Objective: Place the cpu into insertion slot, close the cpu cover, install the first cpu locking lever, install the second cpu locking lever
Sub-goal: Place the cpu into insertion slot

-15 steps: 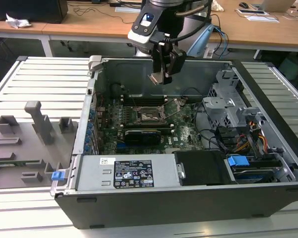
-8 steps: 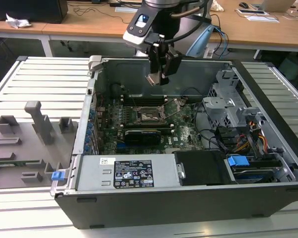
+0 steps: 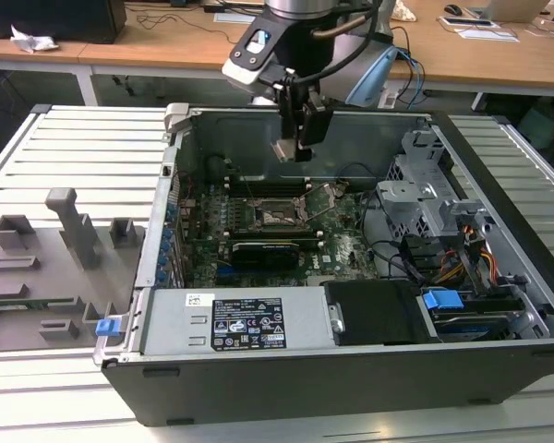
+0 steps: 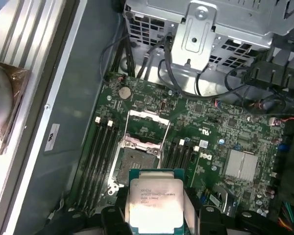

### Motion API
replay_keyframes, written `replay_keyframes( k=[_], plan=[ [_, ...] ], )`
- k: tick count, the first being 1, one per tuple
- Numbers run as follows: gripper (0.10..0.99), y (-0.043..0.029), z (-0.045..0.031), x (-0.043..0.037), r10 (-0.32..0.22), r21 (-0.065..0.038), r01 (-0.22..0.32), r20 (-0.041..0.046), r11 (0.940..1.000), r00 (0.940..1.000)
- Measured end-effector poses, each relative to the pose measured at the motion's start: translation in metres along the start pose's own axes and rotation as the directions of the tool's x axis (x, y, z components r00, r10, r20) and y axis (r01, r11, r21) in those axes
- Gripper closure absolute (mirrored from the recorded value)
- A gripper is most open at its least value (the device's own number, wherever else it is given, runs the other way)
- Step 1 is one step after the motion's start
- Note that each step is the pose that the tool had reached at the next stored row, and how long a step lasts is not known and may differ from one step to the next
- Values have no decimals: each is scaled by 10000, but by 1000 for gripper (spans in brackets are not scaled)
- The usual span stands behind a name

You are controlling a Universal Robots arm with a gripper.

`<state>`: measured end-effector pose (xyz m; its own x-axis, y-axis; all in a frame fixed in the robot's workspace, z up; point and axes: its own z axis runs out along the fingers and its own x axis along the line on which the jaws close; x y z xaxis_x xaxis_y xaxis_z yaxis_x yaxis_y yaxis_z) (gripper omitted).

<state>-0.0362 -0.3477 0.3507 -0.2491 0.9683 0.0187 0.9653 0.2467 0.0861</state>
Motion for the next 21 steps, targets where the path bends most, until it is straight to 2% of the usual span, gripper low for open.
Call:
replay_keyframes(
  k=[4,6,10,13,18,21],
  plan=[
    [557,-3,27,0,608,21,-608,44,9982,9981],
    [557,-7,82,-2,819,41,-819,80,9966,9966],
    [557,-18,201,-4,1840,62,-1841,164,9829,9828],
    [557,-23,257,-5,2069,77,-2071,182,9783,9782],
    [557,-28,336,-7,2081,219,-2084,164,9778,9780],
    [557,-31,367,-8,2081,222,-2085,155,9778,9780]
  ],
)
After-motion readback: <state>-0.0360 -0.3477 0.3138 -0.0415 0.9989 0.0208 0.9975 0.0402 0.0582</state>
